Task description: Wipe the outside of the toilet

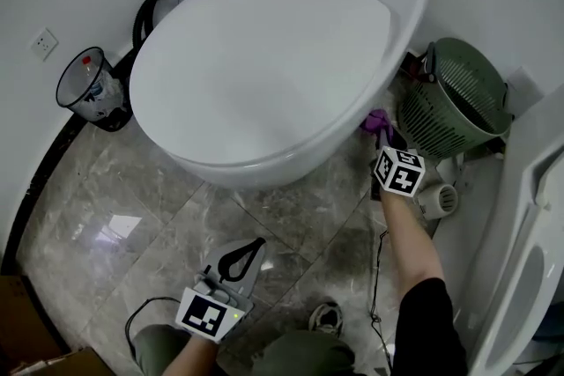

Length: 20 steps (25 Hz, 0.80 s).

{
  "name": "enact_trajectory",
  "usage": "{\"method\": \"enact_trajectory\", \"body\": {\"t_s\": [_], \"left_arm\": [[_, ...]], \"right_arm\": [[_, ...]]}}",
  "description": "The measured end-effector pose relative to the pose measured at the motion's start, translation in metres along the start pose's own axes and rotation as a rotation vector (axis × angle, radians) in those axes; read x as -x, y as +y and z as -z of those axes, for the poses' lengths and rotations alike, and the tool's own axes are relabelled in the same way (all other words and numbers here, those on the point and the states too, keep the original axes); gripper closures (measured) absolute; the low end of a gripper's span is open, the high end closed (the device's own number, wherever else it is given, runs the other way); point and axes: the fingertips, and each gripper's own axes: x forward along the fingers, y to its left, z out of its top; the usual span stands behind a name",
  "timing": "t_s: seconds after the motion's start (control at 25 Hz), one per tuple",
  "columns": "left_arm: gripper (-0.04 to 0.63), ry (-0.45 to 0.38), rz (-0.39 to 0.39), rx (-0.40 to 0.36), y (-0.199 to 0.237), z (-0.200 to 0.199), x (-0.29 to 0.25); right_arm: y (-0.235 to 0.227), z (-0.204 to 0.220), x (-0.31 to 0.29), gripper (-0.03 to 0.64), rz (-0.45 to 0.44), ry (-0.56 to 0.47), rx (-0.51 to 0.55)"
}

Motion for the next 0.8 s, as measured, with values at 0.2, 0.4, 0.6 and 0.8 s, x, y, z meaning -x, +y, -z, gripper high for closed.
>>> {"method": "enact_trajectory", "body": {"t_s": [0.2, 0.4, 0.6, 0.8], "left_arm": [[0.591, -0.037, -0.006, 0.01, 0.014, -0.009, 0.01], [0.591, -0.077, 0.008, -0.014, 0.027, -0.026, 0.032], [0.591, -0.057, 0.008, -0.03, 0.041, -0.036, 0.069], [0.591, -0.077, -0.056, -0.079, 0.06, -0.053, 0.103]], "right_arm": [[0.039, 0.015, 0.065, 0.575, -0.09, -0.057, -0.007], [0.104, 0.029, 0.15, 0.575, -0.167, -0.128, -0.152], [0.163, 0.03, 0.22, 0.575, -0.245, -0.126, -0.263], [0.213, 0.002, 0.254, 0.575, -0.348, -0.103, -0.125]]}}
